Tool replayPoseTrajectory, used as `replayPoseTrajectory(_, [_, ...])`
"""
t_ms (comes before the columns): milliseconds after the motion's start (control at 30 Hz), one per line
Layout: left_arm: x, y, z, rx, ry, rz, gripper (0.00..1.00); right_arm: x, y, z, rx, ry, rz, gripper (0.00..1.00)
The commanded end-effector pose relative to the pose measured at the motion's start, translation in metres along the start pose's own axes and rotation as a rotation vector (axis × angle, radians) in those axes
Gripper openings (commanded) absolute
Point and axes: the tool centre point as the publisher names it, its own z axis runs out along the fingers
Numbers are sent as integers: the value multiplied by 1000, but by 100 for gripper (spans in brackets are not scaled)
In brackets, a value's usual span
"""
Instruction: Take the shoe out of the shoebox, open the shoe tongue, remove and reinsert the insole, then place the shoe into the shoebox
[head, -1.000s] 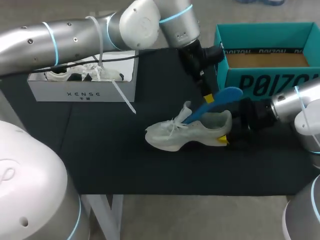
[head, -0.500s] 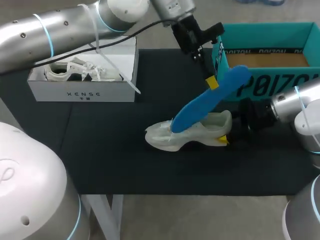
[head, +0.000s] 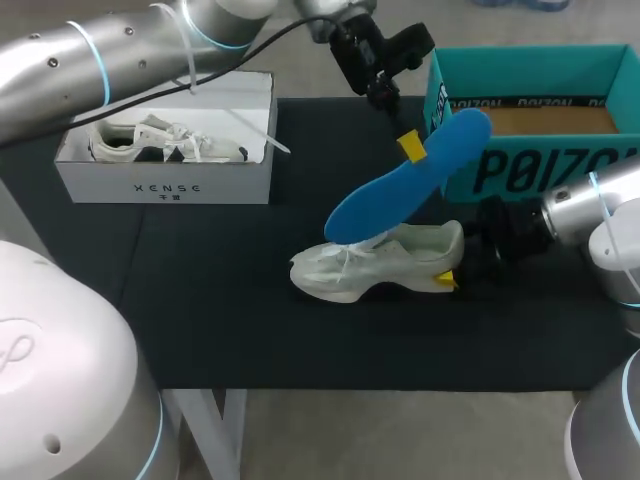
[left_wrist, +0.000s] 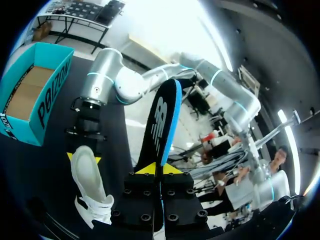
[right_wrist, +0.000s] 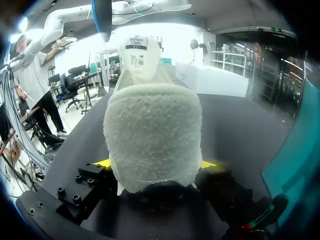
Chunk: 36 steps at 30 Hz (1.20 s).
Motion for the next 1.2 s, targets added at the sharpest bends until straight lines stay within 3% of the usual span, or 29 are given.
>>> replayPoseTrajectory(33, [-1,-1,-1,-5,3,0,0,1,-3,3,4,0,1,0])
replayPoseTrajectory(100, [-1,-1,-1,-5,3,0,0,1,-3,3,4,0,1,0])
replayPoseTrajectory(233, [29,-4,-2,257,9,71,0,1,-3,3,4,0,1,0])
replayPoseTrajectory(267, [41,-5,-1,356,51,97,0,1,-3,3,4,0,1,0])
replayPoseTrajectory(467, [76,-9,13,536,48,143,0,1,-3,3,4,0,1,0])
replayPoseTrajectory(567, [86,-13,15,585,23,150,0,1,-3,3,4,0,1,0])
replayPoseTrajectory(667, [98,-17,15,630,87,197,0,1,-3,3,4,0,1,0])
replayPoseTrajectory(1133, [98,-17,15,630,87,197,0,1,-3,3,4,0,1,0])
replayPoseTrajectory(1167, [101,-20,14,692,21,223,0,1,-3,3,4,0,1,0])
replayPoseTrajectory(1200, [103,-23,14,696,4,238,0,1,-3,3,4,0,1,0])
